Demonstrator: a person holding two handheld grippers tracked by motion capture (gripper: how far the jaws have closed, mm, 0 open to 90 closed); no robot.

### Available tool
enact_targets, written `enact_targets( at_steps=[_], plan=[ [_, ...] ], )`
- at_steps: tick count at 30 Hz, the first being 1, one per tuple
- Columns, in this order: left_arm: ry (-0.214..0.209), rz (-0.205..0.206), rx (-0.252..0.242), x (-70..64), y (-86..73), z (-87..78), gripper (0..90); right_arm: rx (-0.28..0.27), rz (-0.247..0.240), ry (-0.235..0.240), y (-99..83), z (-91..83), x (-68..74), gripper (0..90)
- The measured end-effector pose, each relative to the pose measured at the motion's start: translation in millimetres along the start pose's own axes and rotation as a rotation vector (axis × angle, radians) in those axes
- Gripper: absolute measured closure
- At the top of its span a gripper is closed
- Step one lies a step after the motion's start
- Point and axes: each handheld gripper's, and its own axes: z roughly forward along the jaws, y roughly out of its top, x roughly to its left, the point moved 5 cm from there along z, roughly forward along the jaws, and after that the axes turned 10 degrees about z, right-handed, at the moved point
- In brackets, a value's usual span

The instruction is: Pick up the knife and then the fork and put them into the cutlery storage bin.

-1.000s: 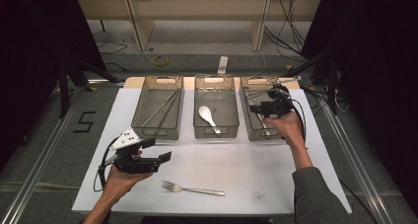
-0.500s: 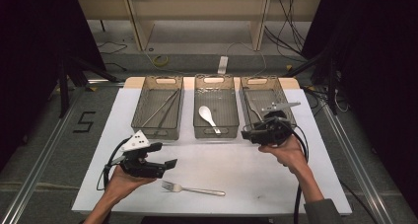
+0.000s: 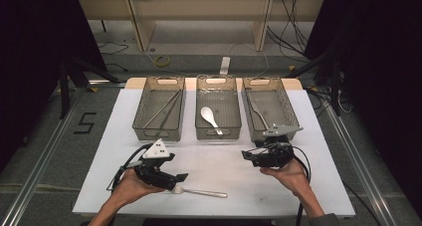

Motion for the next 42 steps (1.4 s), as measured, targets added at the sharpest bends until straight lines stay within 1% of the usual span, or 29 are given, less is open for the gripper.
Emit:
enact_targets(
  at_steps=[1, 3, 5, 8, 12, 13, 17, 24, 26, 29, 32, 36, 42],
  plan=[
    [-0.002, 0.003, 0.009, -1.2, 0.0, 1.6, 18.6, 0.001, -0.001, 0.003, -1.7, 0.5, 0.9, 34.3],
    [-0.008, 0.02, 0.03, -2.7, -0.4, 4.3, 19.2, 0.0, -0.007, 0.001, -4.7, 1.8, 1.9, 34.0],
    [-0.017, 0.034, 0.062, -5.4, -1.4, 7.8, 19.8, 0.007, -0.001, 0.005, -8.0, 3.5, 3.1, 33.7],
    [-0.029, 0.052, 0.111, -8.0, -2.6, 13.0, 21.2, 0.018, -0.009, 0.005, -11.8, 4.8, 5.0, 32.9],
    [-0.052, 0.064, 0.163, -11.9, -2.9, 21.6, 22.8, 0.019, -0.011, 0.005, -14.4, 4.1, 6.6, 32.8],
    [-0.058, 0.073, 0.18, -13.2, -2.7, 24.0, 23.0, 0.018, -0.011, 0.004, -14.8, 3.7, 6.7, 32.8],
    [-0.075, 0.093, 0.214, -17.8, -1.4, 30.0, 25.5, 0.017, -0.014, 0.008, -17.1, 2.3, 7.6, 32.8],
    [-0.098, 0.14, 0.288, -23.5, -4.3, 40.7, 32.4, 0.033, -0.016, 0.007, -22.3, 4.9, 8.4, 32.8],
    [-0.114, 0.154, 0.312, -24.9, -4.7, 44.2, 35.3, 0.035, -0.016, 0.006, -23.3, 5.2, 8.9, 32.8],
    [-0.128, 0.158, 0.337, -26.9, -5.7, 49.5, 39.8, 0.038, -0.018, 0.009, -24.2, 5.6, 10.4, 32.8],
    [-0.146, 0.181, 0.377, -30.1, -6.7, 55.0, 43.4, 0.041, -0.02, 0.012, -24.6, 6.7, 10.9, 32.8],
    [-0.159, 0.197, 0.399, -31.7, -7.2, 58.2, 49.0, 0.043, -0.023, 0.015, -24.8, 6.9, 11.4, 32.8],
    [-0.176, 0.212, 0.411, -34.7, -7.0, 60.5, 56.4, 0.044, -0.021, 0.015, -24.9, 7.0, 11.1, 32.9]
  ],
)
